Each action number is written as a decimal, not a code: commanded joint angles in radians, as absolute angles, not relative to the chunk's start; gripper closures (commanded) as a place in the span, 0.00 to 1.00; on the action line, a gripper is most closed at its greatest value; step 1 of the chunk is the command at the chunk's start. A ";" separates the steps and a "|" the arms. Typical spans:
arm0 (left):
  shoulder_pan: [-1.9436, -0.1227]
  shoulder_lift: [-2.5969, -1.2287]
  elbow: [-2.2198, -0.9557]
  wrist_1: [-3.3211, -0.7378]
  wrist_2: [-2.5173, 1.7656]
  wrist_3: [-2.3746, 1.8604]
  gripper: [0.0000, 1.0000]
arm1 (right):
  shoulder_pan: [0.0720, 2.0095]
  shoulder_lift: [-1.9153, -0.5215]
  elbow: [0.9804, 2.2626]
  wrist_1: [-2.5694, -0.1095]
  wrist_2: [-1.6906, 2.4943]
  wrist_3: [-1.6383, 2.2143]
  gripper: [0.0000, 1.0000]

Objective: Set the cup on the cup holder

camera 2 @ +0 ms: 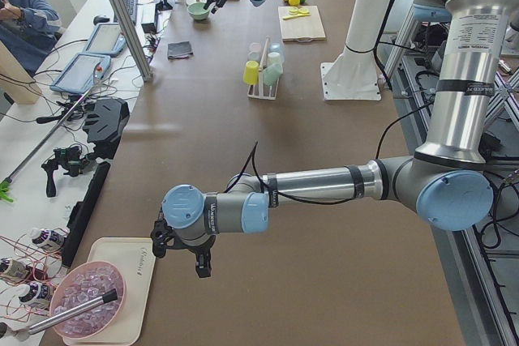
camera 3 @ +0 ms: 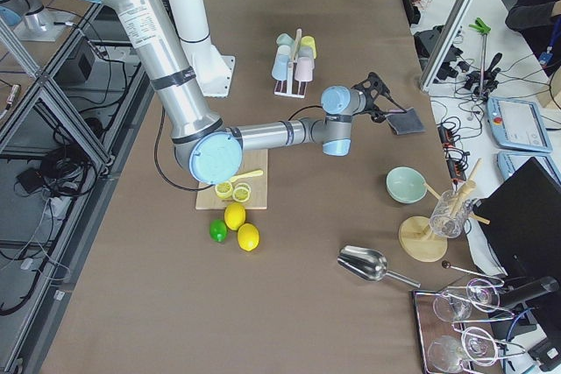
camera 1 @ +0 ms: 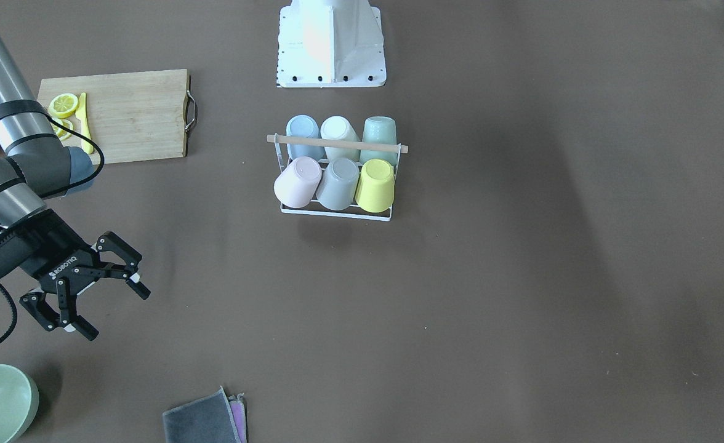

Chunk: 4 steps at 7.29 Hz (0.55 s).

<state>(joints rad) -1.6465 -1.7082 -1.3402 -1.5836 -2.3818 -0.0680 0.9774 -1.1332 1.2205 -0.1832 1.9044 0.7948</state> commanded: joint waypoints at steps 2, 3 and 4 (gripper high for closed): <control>-1.651 -1.789 -1.336 -1.443 -2.387 0.015 0.02 | 1.017 -1.140 1.339 -0.617 1.980 0.798 0.00; -1.643 -1.770 -1.336 -1.495 -2.387 0.015 0.02 | 1.031 -1.144 1.383 -0.741 2.018 0.799 0.00; -1.641 -1.770 -1.344 -1.512 -2.384 0.026 0.02 | 1.041 -1.190 1.452 -0.859 2.046 0.799 0.00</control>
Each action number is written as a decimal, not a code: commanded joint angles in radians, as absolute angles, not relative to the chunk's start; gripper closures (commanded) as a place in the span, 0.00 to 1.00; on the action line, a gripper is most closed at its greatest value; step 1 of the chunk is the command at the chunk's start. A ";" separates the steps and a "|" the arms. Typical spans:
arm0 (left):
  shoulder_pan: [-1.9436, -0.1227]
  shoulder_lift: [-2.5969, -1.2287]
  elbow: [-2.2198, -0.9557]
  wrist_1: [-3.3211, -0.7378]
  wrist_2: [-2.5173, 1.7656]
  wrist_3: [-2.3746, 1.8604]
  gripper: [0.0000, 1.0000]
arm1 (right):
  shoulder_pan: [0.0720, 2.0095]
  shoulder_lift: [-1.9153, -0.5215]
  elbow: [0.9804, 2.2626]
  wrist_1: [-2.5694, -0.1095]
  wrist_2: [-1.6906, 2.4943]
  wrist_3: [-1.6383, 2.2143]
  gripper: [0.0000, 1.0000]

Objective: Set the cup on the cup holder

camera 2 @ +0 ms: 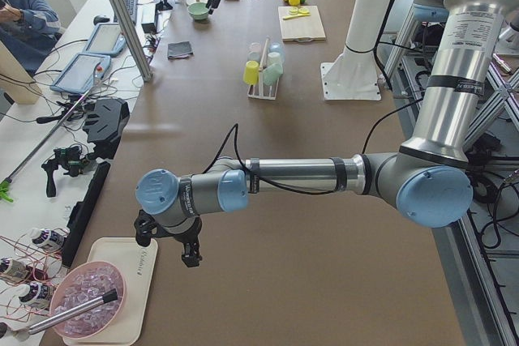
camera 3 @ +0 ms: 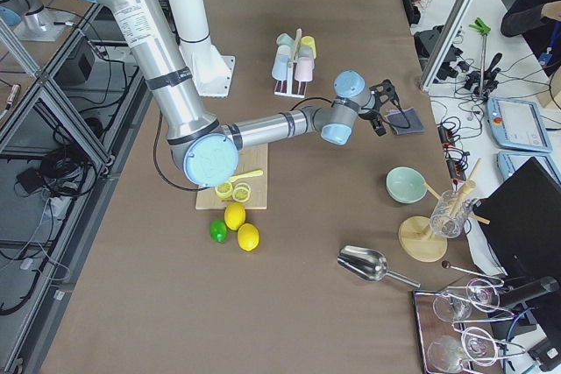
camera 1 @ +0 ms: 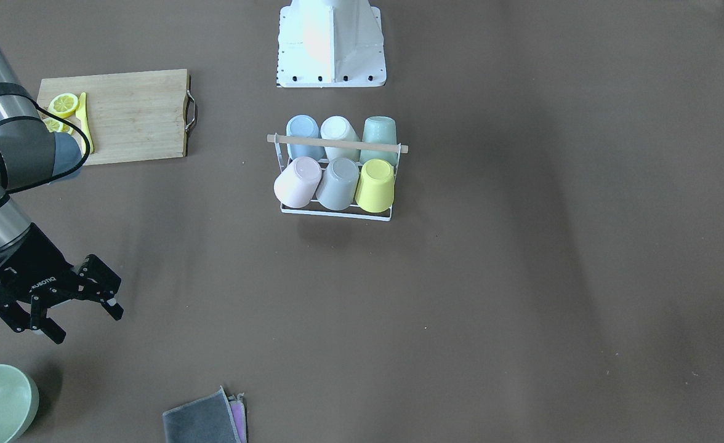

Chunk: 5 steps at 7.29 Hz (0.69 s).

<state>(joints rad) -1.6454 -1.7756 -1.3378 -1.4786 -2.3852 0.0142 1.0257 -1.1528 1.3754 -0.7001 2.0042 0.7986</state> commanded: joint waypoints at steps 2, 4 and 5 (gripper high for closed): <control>-1.600 -1.773 -1.364 -1.542 -2.378 0.026 0.02 | 1.084 -1.258 1.627 -1.219 2.130 0.782 0.00; -1.569 -1.763 -1.431 -1.537 -2.347 0.025 0.02 | 1.118 -1.299 1.715 -1.511 2.137 0.711 0.00; -1.569 -1.755 -1.459 -1.528 -2.349 0.025 0.02 | 1.161 -1.296 1.758 -1.722 2.137 0.592 0.00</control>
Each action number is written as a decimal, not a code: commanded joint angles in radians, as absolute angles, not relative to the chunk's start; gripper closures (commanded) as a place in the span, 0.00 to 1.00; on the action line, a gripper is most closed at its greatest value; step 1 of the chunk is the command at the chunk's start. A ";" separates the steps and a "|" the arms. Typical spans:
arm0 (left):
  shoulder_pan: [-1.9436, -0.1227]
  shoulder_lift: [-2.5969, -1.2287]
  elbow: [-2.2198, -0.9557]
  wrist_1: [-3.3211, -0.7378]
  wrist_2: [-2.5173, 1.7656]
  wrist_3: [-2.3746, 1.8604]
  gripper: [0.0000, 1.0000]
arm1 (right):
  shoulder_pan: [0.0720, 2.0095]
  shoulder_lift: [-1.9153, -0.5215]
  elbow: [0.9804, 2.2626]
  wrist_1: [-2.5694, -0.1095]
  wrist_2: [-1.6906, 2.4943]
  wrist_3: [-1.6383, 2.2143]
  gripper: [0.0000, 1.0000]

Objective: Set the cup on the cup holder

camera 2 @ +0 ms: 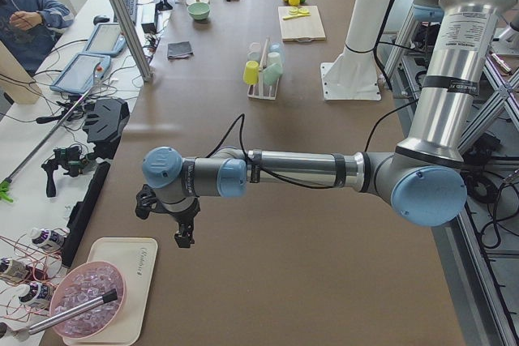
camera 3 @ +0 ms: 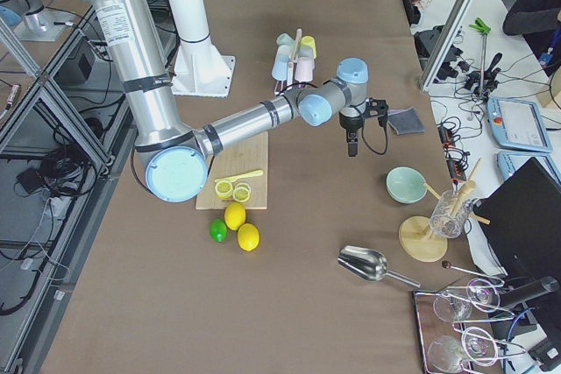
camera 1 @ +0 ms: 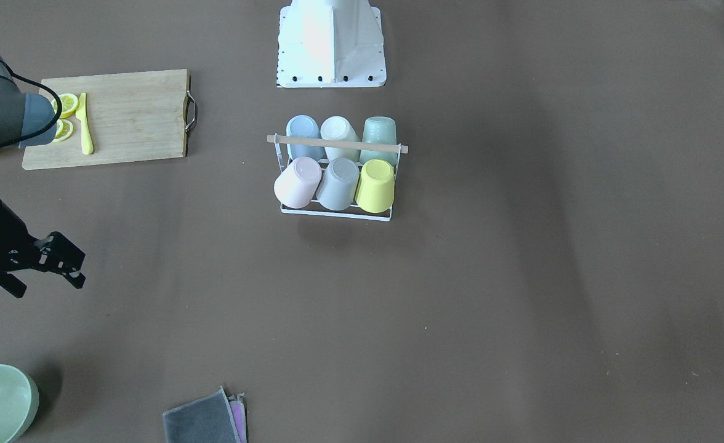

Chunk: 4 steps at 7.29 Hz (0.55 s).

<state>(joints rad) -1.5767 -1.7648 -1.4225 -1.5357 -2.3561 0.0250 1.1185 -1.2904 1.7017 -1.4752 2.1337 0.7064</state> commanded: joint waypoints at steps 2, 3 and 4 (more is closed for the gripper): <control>-1.569 -1.628 -1.543 -1.540 -2.359 0.023 0.02 | 1.253 -1.299 1.775 -1.978 2.137 0.360 0.00; -1.569 -1.602 -1.569 -1.536 -2.356 0.023 0.02 | 1.291 -1.308 1.769 -2.020 2.163 0.333 0.00; -1.571 -1.589 -1.580 -1.536 -2.352 0.023 0.02 | 1.340 -1.392 1.782 -2.008 2.225 0.271 0.00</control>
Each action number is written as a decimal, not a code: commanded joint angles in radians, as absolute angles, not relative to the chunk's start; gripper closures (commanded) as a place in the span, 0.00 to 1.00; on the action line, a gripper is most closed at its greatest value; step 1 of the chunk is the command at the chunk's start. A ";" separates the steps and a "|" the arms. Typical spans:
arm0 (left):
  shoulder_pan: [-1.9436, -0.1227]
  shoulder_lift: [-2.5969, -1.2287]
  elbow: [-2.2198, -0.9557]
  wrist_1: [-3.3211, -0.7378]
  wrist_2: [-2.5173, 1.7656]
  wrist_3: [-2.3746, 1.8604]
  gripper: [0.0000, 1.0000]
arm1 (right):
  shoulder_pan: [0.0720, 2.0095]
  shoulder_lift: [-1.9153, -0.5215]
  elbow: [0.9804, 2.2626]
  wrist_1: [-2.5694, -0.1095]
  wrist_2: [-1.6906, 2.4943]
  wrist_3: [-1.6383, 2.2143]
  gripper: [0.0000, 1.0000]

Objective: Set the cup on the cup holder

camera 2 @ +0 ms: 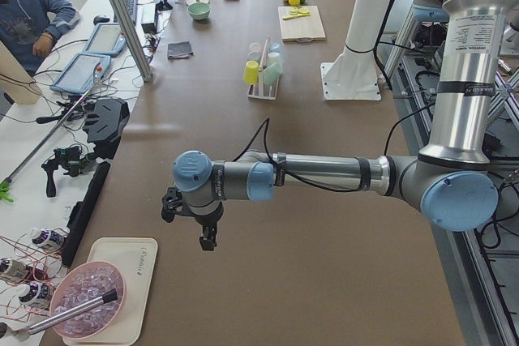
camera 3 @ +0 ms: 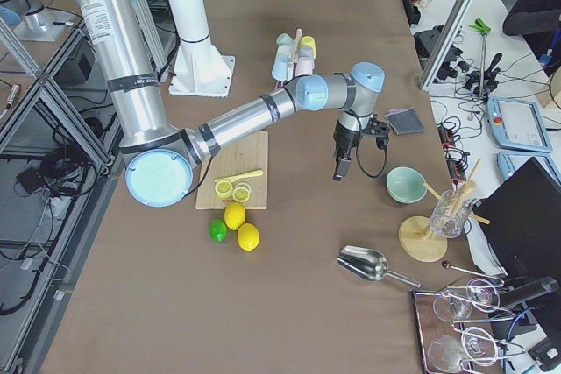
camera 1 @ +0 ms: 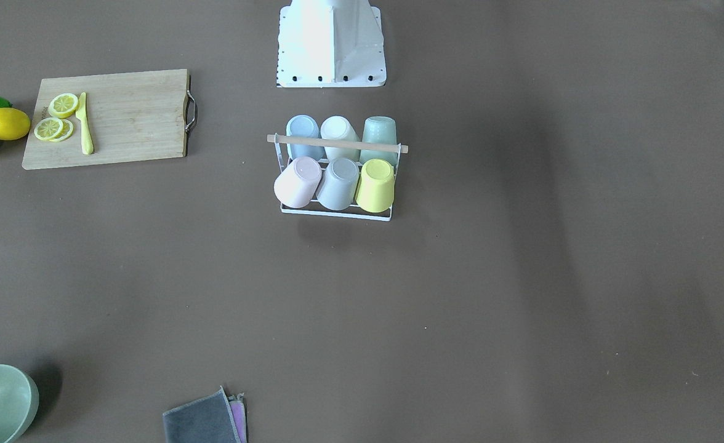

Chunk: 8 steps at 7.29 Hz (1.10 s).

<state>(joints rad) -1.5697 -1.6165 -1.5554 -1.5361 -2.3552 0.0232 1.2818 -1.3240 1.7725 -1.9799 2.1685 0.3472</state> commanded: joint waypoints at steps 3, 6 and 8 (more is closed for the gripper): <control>-1.572 -1.582 -1.568 -1.525 -2.356 0.020 0.02 | 1.469 -1.526 1.792 -2.006 2.325 0.076 0.00; -1.578 -1.565 -1.588 -1.513 -2.353 0.020 0.02 | 1.572 -1.569 1.584 -1.756 2.379 -0.045 0.00; -1.582 -1.562 -1.597 -1.508 -2.352 0.021 0.02 | 1.572 -1.560 1.568 -1.712 2.378 -0.037 0.00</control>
<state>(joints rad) -1.5795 -1.5644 -1.5920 -1.5123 -2.3520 0.0209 1.5667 -1.5608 1.5866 -1.7475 2.3758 -0.0299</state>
